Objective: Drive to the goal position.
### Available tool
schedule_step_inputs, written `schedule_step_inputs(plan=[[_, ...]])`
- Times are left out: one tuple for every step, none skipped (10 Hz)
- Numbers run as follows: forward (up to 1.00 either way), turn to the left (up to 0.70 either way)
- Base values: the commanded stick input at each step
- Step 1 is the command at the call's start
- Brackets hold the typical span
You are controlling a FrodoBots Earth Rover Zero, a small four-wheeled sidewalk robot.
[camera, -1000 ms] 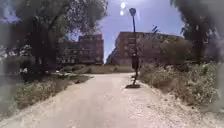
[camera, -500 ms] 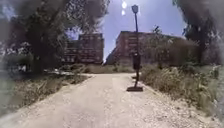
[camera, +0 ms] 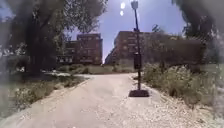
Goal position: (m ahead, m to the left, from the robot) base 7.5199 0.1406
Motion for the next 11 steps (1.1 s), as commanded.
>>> schedule_step_inputs(plan=[[0.85, 0.00], [0.85, 0.00], [0.85, 0.00], [0.85, 0.00], [0.85, 0.00], [0.85, 0.00], [0.85, 0.00], [0.85, 0.00], [0.85, 0.00], [0.85, 0.00], [0.85, 0.00]])
